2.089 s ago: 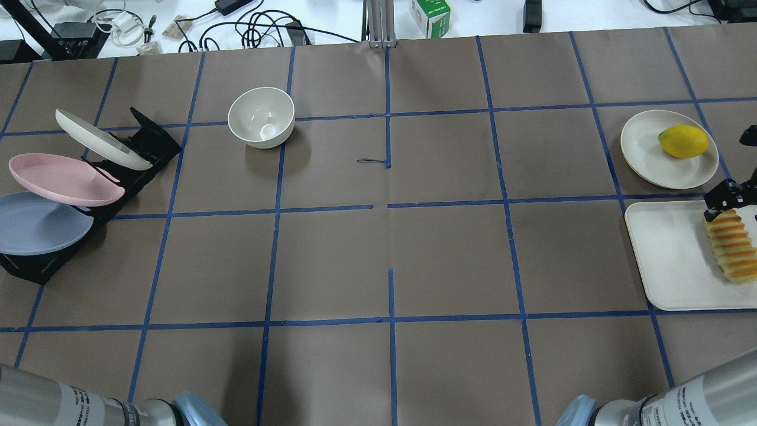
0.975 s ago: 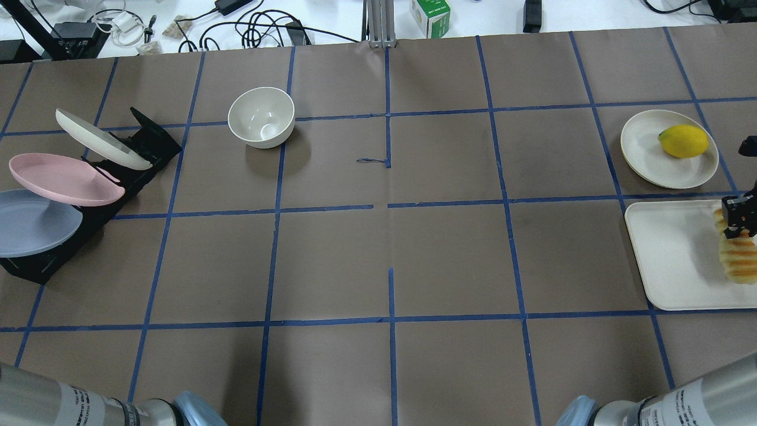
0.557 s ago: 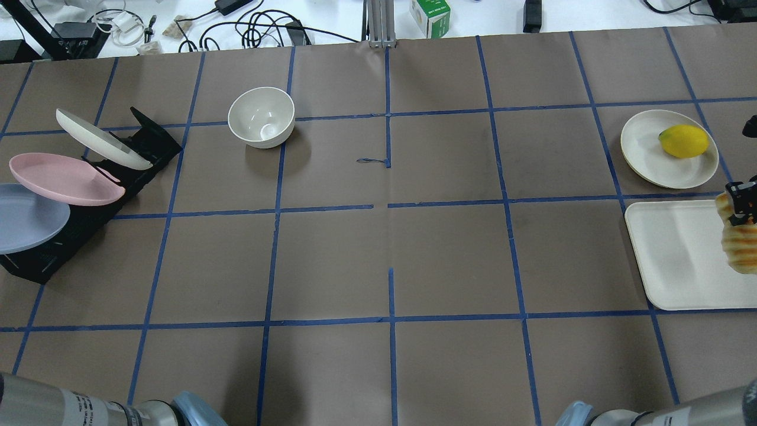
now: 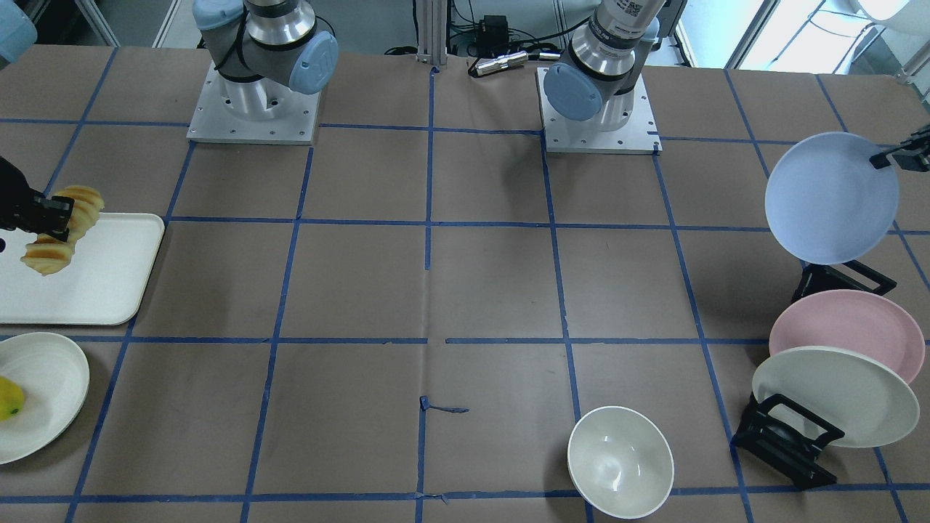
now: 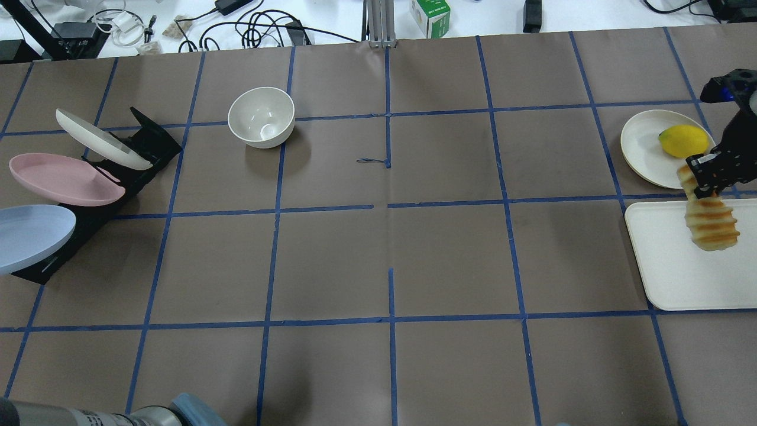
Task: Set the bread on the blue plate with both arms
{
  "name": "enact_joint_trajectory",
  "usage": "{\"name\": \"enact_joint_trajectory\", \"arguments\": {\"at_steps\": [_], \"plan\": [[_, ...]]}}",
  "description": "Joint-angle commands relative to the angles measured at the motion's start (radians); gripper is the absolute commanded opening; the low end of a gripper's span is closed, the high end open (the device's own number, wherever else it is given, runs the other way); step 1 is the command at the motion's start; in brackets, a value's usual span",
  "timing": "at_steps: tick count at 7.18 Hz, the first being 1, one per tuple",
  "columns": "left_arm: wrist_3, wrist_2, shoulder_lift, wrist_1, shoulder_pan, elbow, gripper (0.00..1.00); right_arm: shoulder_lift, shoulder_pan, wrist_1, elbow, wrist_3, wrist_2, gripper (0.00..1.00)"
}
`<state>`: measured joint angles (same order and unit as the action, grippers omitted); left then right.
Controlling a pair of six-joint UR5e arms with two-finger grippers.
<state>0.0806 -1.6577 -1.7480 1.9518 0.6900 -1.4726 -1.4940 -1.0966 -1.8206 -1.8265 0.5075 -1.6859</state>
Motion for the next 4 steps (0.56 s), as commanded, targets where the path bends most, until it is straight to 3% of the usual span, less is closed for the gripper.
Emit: {"name": "enact_joint_trajectory", "arguments": {"at_steps": [1,3,4], "plan": [[-0.146,0.212,0.056,0.194,0.079,-0.069,0.0,-0.037,-0.096,0.029,0.001,-0.09,0.026,0.0],[-0.317,0.39,0.138,0.164,0.291,-0.143,0.0,-0.064,-0.21,0.084,0.001,-0.247,0.087,0.0],[-0.402,0.427,0.159,0.06,0.419,-0.147,0.0,-0.077,-0.271,0.084,0.001,-0.311,0.091,0.0]]}}
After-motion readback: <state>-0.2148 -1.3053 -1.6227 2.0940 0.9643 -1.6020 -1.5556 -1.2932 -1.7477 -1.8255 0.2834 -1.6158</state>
